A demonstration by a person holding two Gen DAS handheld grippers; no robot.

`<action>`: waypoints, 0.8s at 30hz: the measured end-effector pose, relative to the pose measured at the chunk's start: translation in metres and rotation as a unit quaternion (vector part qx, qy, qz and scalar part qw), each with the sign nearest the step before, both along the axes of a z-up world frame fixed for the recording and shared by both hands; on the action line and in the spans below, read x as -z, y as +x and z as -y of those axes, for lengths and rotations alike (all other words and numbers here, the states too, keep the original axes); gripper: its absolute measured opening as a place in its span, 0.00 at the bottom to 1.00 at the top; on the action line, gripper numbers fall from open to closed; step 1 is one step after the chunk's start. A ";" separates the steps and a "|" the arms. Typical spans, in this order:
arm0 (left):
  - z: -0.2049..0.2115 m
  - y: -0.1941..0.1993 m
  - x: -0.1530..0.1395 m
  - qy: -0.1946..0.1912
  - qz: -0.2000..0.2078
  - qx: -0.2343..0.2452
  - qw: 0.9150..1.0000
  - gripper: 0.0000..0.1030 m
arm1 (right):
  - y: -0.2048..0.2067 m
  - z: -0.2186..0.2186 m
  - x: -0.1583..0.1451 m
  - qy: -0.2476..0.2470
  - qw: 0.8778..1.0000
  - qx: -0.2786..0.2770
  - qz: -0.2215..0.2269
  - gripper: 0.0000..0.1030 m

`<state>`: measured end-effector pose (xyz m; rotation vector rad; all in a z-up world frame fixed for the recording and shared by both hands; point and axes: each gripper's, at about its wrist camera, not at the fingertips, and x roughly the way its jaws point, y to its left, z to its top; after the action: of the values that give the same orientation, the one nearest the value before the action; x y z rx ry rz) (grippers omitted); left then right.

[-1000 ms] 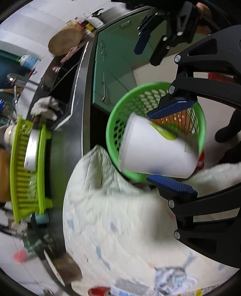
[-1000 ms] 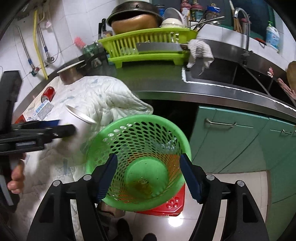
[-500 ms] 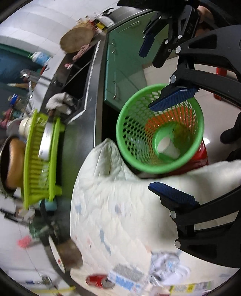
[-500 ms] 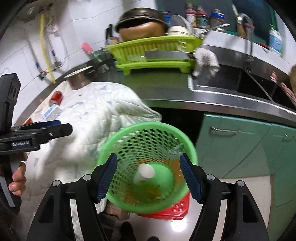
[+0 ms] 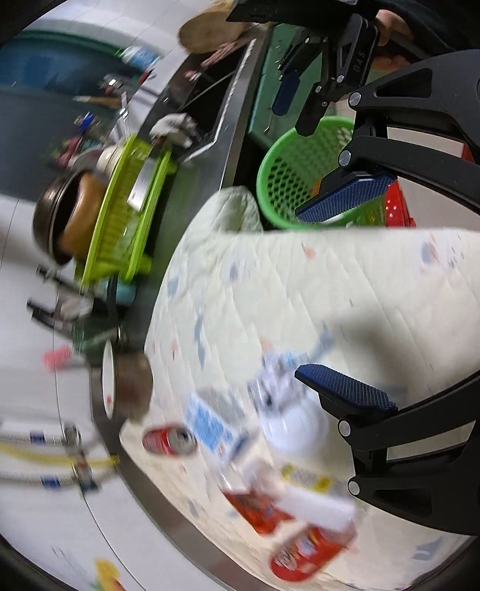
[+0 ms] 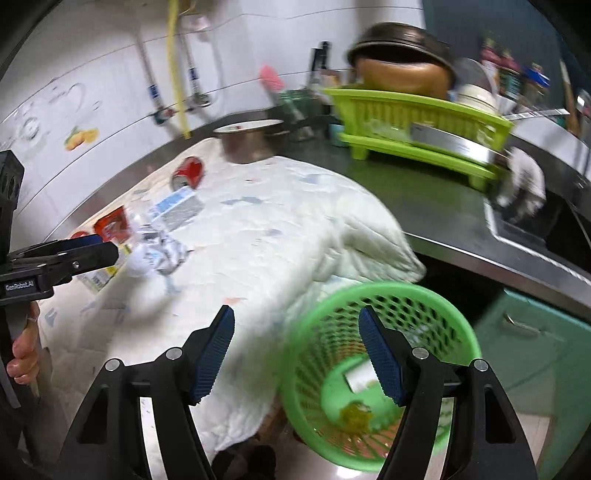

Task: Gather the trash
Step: 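Drop the white paper cup into the green basket with the left gripper, then grasp the crumpled foil with the right gripper while the left gripper grasps the white lid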

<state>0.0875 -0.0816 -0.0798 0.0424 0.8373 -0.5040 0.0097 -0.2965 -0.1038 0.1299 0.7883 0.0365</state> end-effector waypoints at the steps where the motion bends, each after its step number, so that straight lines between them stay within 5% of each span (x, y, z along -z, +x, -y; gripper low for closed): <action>1: -0.008 0.000 0.000 0.000 0.001 -0.010 1.000 0.76 | 0.005 -0.006 0.000 0.000 1.000 -0.009 0.000 0.65; 11: -0.094 -0.003 0.004 -0.003 0.003 -0.114 0.994 0.76 | 0.060 -0.076 0.001 -0.004 0.994 -0.113 0.003 0.65; 24: -0.149 -0.010 0.021 -0.007 -0.015 -0.180 0.984 0.76 | 0.129 -0.153 0.019 -0.005 0.976 -0.219 -0.005 0.65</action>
<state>0.0775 0.0671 -0.1006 -0.1284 0.8488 -0.1703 0.1385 -0.1438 -0.1227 -0.0562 0.8160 0.4497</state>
